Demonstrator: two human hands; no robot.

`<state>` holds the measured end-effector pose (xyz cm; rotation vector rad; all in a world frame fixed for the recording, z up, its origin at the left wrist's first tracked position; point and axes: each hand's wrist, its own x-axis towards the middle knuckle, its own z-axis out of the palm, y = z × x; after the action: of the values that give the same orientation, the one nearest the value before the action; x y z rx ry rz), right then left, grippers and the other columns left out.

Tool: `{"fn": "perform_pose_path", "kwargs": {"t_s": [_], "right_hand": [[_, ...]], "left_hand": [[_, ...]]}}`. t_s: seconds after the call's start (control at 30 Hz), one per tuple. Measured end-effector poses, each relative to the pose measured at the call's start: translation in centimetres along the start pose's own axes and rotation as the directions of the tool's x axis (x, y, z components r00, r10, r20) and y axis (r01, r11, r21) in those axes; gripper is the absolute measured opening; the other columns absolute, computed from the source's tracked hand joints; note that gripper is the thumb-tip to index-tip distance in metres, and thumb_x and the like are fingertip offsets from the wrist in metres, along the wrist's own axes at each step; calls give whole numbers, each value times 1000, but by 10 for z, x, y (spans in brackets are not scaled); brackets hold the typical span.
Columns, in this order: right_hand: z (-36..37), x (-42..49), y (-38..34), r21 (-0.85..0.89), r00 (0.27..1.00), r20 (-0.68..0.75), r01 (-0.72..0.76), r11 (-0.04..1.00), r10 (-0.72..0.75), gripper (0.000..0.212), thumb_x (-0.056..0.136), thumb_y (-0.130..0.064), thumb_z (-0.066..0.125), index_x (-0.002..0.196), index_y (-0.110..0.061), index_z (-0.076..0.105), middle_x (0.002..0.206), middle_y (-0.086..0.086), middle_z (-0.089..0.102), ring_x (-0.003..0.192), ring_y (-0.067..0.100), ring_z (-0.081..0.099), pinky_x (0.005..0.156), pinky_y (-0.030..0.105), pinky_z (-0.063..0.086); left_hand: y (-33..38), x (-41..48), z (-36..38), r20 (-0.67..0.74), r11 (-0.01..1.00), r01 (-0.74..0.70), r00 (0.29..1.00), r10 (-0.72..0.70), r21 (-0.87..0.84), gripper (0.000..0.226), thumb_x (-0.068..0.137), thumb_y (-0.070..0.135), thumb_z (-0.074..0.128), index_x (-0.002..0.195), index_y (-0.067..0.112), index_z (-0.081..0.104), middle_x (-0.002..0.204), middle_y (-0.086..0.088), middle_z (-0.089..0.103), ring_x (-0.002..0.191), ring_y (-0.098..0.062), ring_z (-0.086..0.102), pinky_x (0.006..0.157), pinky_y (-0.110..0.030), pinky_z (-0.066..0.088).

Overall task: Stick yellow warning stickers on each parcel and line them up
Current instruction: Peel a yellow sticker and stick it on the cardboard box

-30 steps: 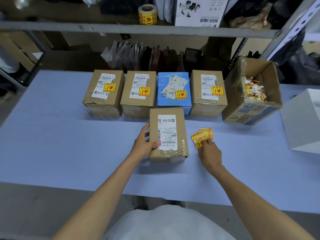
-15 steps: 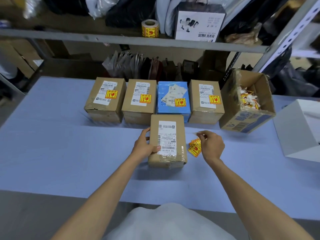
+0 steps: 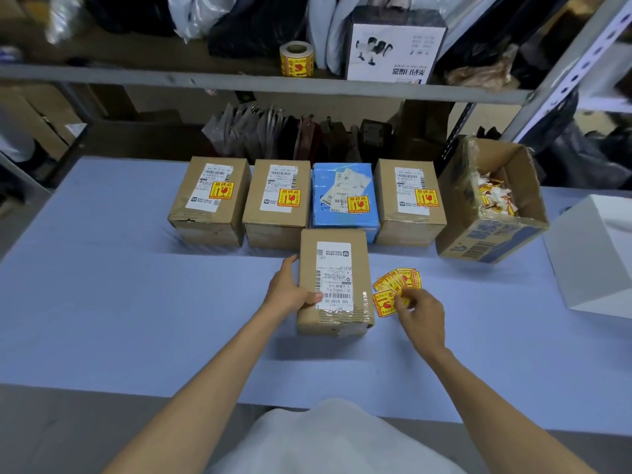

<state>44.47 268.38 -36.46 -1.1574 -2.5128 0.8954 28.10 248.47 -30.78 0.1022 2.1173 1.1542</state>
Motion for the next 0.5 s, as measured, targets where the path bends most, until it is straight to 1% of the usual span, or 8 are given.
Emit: {"fn": "perform_pose_path", "kwargs": {"t_s": [0.07, 0.13, 0.2, 0.23, 0.3, 0.37, 0.43, 0.5], "right_hand": [[-6, 11, -17, 191, 990, -92, -85, 978, 104, 15, 87, -10, 64, 101, -11, 70, 89, 10, 71, 79, 23, 66, 74, 30, 51], [-13, 22, -43, 433, 977, -62, -158, 887, 204, 25, 85, -6, 67, 108, -16, 65, 84, 11, 68, 78, 24, 69, 72, 39, 59], [-21, 29, -75, 616, 980, 17, -165, 771, 197, 41, 83, -3, 71, 118, -16, 56, 80, 11, 68, 74, 20, 70, 66, 31, 60], [-24, 32, -91, 663, 986, 51, -152, 733, 158, 44, 81, -3, 73, 119, -14, 53, 80, 9, 70, 74, 17, 71, 65, 27, 60], [-28, 34, -119, 706, 992, 118, -121, 698, 52, 40, 78, -1, 75, 113, -9, 56, 83, 6, 73, 75, 15, 72, 62, 24, 58], [-29, 36, -137, 705, 987, 157, -87, 704, -34, 35, 76, 1, 76, 106, -6, 59, 81, 6, 73, 71, 13, 72, 60, 21, 56], [-28, 40, -146, 697, 982, 178, -76, 714, -70, 33, 75, 2, 76, 102, -3, 58, 77, 7, 72, 64, 8, 69, 57, 17, 52], [-27, 45, -150, 686, 972, 214, -80, 723, -95, 33, 75, 3, 77, 100, -3, 57, 74, 12, 70, 60, 7, 68, 55, 15, 50]], "left_hand": [[8, -1, 4, -84, 992, -73, 993, 82, 107, 108, 67, 11, 84, 149, 28, 17, 145, -5, 29, 136, -24, 27, 109, -40, 32], [19, -3, 8, -184, 951, -266, 938, 292, 154, 96, 68, 13, 82, 145, 32, 28, 137, 1, 31, 131, -17, 21, 107, -34, 29], [32, -2, 11, -198, 910, -402, 889, 414, 100, 72, 74, 16, 78, 136, 32, 45, 126, 5, 43, 123, -14, 34, 102, -28, 36], [40, 0, 11, -162, 910, -414, 896, 414, 30, 59, 77, 18, 76, 130, 29, 52, 121, 6, 50, 117, -14, 45, 96, -27, 43], [56, 2, 10, -51, 925, -373, 928, 370, -76, 35, 84, 23, 71, 117, 23, 61, 109, 4, 61, 98, -13, 60, 79, -25, 52], [66, 3, 7, -14, 919, -361, 931, 364, -155, 22, 86, 23, 69, 104, 12, 65, 94, -1, 66, 80, -12, 64, 69, -24, 52], [70, 5, 1, -40, 891, -386, 921, 389, -238, 21, 85, 18, 70, 96, 1, 64, 80, -5, 65, 67, -11, 60, 62, -21, 50], [70, 7, -4, -34, 879, -382, 921, 389, -284, 20, 85, 13, 70, 96, -1, 62, 73, -3, 61, 64, -10, 57, 61, -21, 50]]}}
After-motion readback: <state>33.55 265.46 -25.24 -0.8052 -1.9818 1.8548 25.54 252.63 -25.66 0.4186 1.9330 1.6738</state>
